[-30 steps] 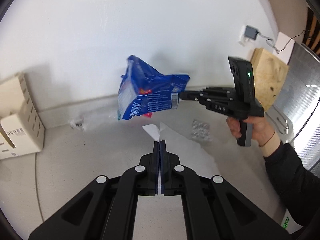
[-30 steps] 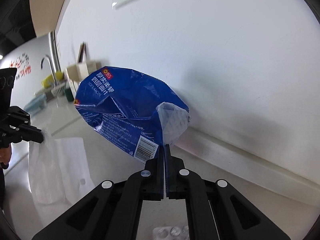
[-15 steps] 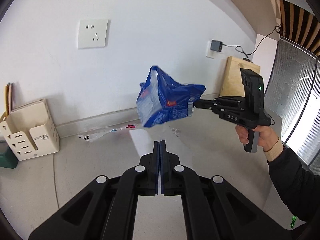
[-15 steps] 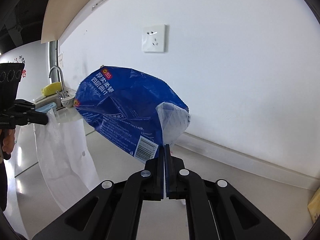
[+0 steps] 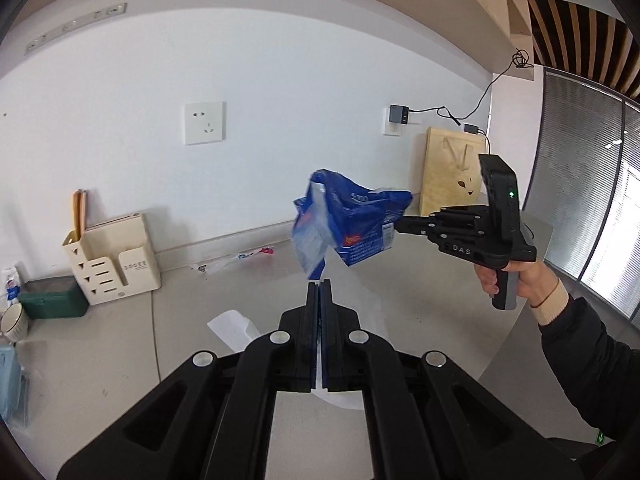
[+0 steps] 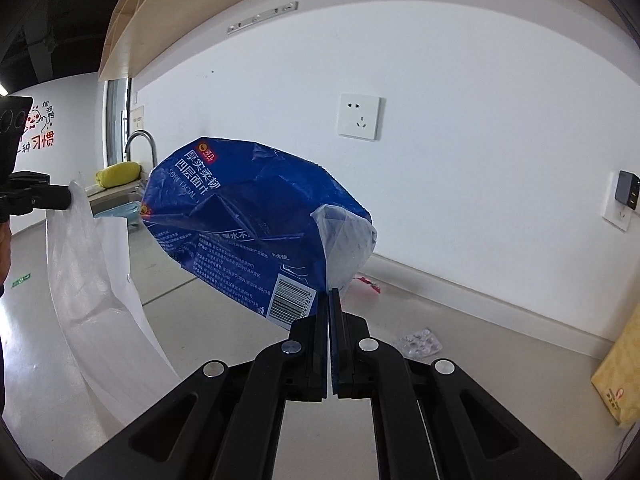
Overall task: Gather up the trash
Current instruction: 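Lift the blue snack bag off the counter with the right tool, then carry the blue snack bag and white sheet down toward the wastebasket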
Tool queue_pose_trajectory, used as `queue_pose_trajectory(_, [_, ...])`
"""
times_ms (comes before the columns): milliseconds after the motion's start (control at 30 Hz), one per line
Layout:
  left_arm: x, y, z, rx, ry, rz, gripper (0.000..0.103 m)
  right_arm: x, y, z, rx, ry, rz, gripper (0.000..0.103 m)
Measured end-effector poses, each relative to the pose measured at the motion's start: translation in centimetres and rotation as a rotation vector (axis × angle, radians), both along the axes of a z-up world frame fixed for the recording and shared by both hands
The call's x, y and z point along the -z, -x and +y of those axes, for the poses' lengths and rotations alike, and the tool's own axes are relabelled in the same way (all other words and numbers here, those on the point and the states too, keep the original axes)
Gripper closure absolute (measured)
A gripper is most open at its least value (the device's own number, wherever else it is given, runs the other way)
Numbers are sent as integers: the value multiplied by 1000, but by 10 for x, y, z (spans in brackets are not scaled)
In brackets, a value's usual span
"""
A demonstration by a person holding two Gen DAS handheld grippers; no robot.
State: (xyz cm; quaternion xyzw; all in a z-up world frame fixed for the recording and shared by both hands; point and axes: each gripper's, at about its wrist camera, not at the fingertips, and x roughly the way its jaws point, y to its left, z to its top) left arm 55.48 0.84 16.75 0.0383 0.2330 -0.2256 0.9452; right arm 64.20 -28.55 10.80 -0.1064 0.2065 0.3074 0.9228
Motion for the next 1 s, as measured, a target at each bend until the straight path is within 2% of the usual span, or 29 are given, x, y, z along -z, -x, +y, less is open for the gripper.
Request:
queue_pose_trajectory(300, [17, 72, -2, 22, -13, 17, 101, 11, 75, -6, 23, -17, 5, 97])
queue_pose_trajectory(667, [49, 134, 7, 61, -15, 74, 101, 50, 162, -11, 90, -33, 50, 97])
queue_pose_trajectory(1000, [89, 189, 27, 49, 33, 125, 101, 81, 223, -1, 91, -32, 97, 97])
